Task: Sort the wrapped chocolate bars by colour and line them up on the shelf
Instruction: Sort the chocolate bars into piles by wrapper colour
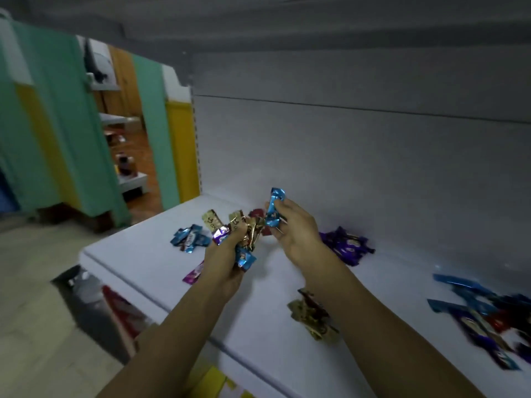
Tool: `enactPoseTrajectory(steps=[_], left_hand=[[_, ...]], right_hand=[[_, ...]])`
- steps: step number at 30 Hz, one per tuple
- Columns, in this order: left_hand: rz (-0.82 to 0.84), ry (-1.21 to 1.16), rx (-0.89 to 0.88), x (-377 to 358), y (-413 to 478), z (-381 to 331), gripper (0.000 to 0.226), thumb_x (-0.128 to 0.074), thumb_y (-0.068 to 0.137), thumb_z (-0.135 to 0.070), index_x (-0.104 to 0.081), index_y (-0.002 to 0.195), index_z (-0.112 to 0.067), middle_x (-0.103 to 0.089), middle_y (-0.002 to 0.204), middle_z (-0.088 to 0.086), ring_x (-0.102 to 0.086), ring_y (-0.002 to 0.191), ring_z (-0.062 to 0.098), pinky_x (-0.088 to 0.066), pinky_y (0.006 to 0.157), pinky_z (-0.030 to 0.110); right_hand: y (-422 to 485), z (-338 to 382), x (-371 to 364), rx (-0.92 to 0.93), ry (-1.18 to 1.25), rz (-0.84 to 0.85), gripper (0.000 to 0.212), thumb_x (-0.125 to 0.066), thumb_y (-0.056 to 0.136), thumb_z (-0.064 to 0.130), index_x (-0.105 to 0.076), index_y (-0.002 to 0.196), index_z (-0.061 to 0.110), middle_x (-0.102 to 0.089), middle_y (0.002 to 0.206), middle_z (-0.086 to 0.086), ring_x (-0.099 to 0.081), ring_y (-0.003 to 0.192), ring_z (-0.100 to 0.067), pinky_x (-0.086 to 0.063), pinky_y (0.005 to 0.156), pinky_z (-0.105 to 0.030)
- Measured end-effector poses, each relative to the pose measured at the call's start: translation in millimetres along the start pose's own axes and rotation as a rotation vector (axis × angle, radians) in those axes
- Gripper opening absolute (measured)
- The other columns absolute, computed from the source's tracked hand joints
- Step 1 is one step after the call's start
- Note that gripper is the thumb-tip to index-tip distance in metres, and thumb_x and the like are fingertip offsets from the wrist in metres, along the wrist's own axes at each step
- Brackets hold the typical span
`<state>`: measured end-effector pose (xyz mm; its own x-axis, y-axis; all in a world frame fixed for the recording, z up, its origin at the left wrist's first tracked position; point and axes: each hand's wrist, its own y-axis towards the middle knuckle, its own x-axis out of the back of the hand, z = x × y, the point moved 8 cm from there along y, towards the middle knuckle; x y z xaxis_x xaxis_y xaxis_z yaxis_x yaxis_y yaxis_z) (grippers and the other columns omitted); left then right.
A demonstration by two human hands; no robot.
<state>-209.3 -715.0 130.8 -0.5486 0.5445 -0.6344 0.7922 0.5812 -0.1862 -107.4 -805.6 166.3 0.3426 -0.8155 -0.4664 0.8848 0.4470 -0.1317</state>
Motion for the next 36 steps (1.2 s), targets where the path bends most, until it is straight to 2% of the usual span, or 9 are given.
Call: enactPoseTrajectory(steps=[5, 7, 9, 16, 22, 25, 30, 33, 36], left_hand=[[-0.018, -0.073, -0.035, 47.1, 4.8, -15.8, 0.021, -0.058, 0.092, -0.013, -0.064, 0.112, -0.01, -0.07, 0.104, 0.006, -0.067, 0.075, 0.01, -0.053, 0.058, 0.02], [-0.02, -0.072, -0.072, 61.9, 6.2, -31.6, 0.022, -0.058, 0.092, -0.016, -0.064, 0.113, -0.011, -0.072, 0.097, 0.003, -0.068, 0.073, 0.009, -0.055, 0.067, 0.025], [-0.052, -0.086, -0.096, 80.9, 8.0, -49.3, 0.015, -0.056, 0.093, -0.015, -0.064, 0.105, -0.009, -0.073, 0.081, 0.001, -0.068, 0.064, 0.008, -0.055, 0.058, 0.023], [-0.16, -0.116, -0.107, 128.5, 23.6, -75.9, 0.022, -0.056, 0.093, -0.012, -0.061, 0.112, -0.003, -0.07, 0.08, 0.008, -0.067, 0.059, 0.01, -0.049, 0.047, 0.017], [-0.126, -0.216, -0.107, 130.0, 39.3, -78.1, 0.022, -0.054, 0.093, -0.008, -0.059, 0.113, 0.001, -0.07, 0.079, 0.009, -0.066, 0.057, 0.01, -0.048, 0.046, 0.017], [-0.101, -0.253, -0.114, 132.6, 42.2, -78.7, 0.012, -0.054, 0.093, -0.007, -0.061, 0.102, -0.002, -0.07, 0.074, 0.008, -0.064, 0.054, 0.009, -0.047, 0.044, 0.016], [-0.077, -0.283, -0.128, 132.9, 46.9, -79.1, 0.016, -0.054, 0.094, -0.006, -0.061, 0.107, -0.001, -0.071, 0.086, 0.012, -0.068, 0.062, 0.012, -0.05, 0.047, 0.018], [-0.086, -0.211, -0.172, 136.0, 50.3, -78.9, 0.026, -0.055, 0.094, -0.007, -0.058, 0.119, 0.002, -0.069, 0.103, 0.018, -0.07, 0.082, 0.019, -0.055, 0.061, 0.024], [-0.112, 0.022, -0.247, 134.0, 48.4, -79.7, 0.023, -0.056, 0.094, -0.009, -0.059, 0.116, -0.006, -0.07, 0.107, 0.013, -0.07, 0.088, 0.02, -0.056, 0.068, 0.025]], right_hand=[[11.3, -27.6, -5.0, -0.033, -0.246, -0.043, 0.011, -0.064, 0.09, 0.014, -0.062, 0.1, 0.014, -0.067, 0.089, -0.002, -0.063, 0.077, -0.015, -0.05, 0.06, -0.023], [16.9, -28.6, -15.9, 0.063, -0.443, -0.048, 0.01, -0.067, 0.087, 0.013, -0.064, 0.096, 0.014, -0.065, 0.081, 0.002, -0.06, 0.07, -0.012, -0.048, 0.057, -0.022], [22.4, -29.5, -37.6, 0.198, -0.629, -0.025, 0.008, -0.07, 0.083, 0.011, -0.07, 0.09, 0.011, -0.064, 0.078, 0.003, -0.06, 0.074, -0.015, -0.049, 0.063, -0.025], [29.3, -52.9, -140.7, 0.678, -1.328, 0.097, 0.021, -0.063, 0.09, 0.02, -0.071, 0.109, 0.018, -0.067, 0.104, -0.002, -0.061, 0.086, -0.017, -0.049, 0.065, -0.028], [54.5, -102.4, -158.8, 0.717, -1.697, 0.339, 0.026, -0.052, 0.093, 0.028, -0.073, 0.086, 0.015, -0.062, 0.085, -0.002, -0.06, 0.076, -0.021, -0.048, 0.063, -0.033], [62.2, -106.2, -151.9, 0.659, -1.637, 0.389, 0.034, -0.046, 0.095, 0.025, -0.07, 0.079, 0.007, -0.065, 0.079, -0.007, -0.06, 0.071, -0.024, -0.049, 0.063, -0.036], [40.6, -84.0, -151.7, 0.44, -0.981, 0.389, 0.039, -0.05, 0.092, 0.045, -0.073, 0.092, 0.013, -0.072, 0.086, -0.002, -0.067, 0.081, -0.014, -0.052, 0.076, -0.028], [25.8, -103.0, -158.2, 0.303, -0.853, 0.531, 0.017, -0.068, 0.085, 0.027, -0.071, 0.094, 0.013, -0.072, 0.087, -0.009, -0.069, 0.083, -0.02, -0.055, 0.077, -0.031], [27.3, -101.3, -148.4, 0.328, -0.885, 0.432, 0.004, -0.069, 0.085, 0.014, -0.071, 0.088, 0.012, -0.072, 0.079, -0.008, -0.069, 0.074, -0.019, -0.056, 0.072, -0.034]])
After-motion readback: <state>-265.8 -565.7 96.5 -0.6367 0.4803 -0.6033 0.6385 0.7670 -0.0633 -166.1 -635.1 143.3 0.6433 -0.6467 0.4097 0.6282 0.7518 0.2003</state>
